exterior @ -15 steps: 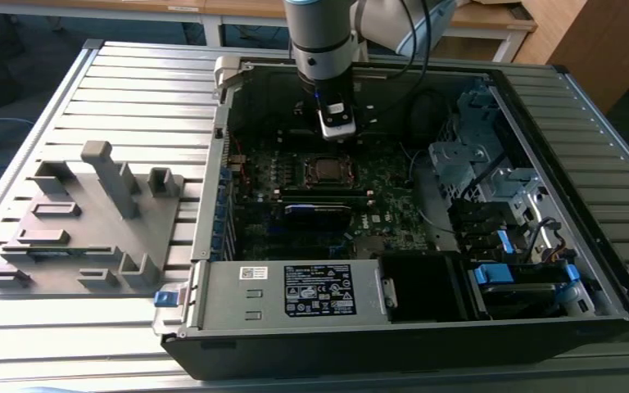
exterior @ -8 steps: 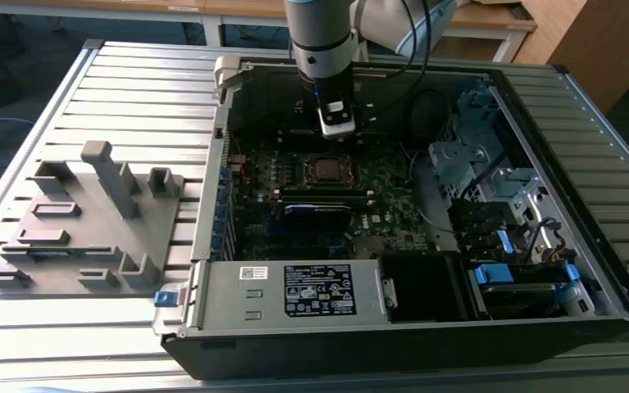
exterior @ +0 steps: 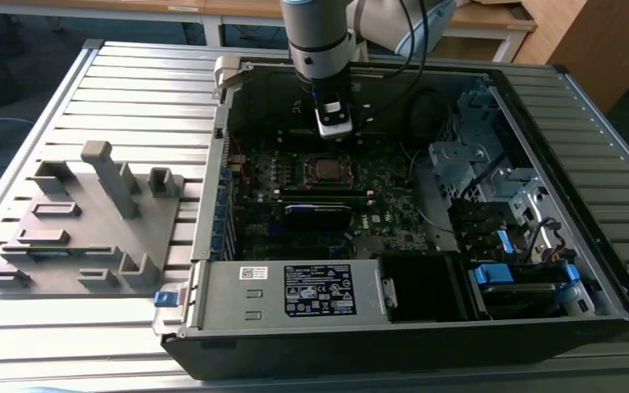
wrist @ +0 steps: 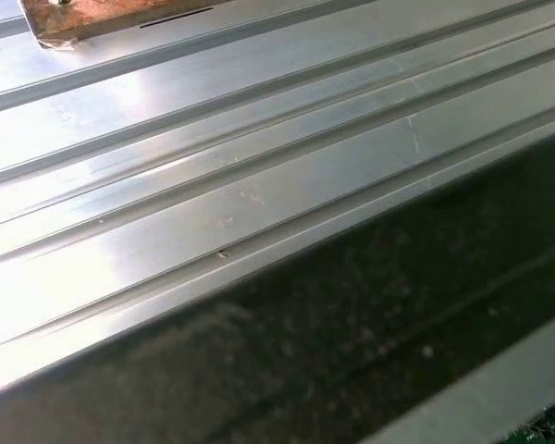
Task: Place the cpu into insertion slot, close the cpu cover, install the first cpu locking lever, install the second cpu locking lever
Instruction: 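Install the first cpu locking lever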
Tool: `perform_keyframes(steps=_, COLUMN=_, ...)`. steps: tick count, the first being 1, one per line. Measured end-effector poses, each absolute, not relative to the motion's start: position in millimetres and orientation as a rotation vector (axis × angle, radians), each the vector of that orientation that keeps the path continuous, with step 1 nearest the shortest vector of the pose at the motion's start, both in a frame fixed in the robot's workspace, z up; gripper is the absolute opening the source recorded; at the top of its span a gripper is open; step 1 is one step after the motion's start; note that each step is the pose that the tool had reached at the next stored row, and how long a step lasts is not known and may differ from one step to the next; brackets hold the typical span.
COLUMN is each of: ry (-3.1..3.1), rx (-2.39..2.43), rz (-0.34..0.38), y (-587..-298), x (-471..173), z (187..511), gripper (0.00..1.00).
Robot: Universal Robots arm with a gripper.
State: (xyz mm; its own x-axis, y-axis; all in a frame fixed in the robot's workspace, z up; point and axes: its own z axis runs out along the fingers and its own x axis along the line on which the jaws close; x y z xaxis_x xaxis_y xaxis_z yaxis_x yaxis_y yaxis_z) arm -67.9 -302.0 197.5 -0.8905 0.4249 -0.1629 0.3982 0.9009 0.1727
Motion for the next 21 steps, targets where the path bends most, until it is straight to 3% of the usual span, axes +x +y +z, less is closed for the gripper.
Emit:
perform_keyframes(steps=5, ry=2.869, rx=0.627, rz=0.190, y=-302.0, x=-68.0, z=197.0, gripper=0.11)
perform_keyframes(steps=13, ry=2.864, rx=0.617, rz=0.114, y=-302.6, x=-68.0, z=194.3, gripper=0.11)
perform_keyframes(steps=21, ry=2.864, rx=0.617, rz=0.115, y=-302.5, x=-67.0, z=193.1, gripper=0.11)
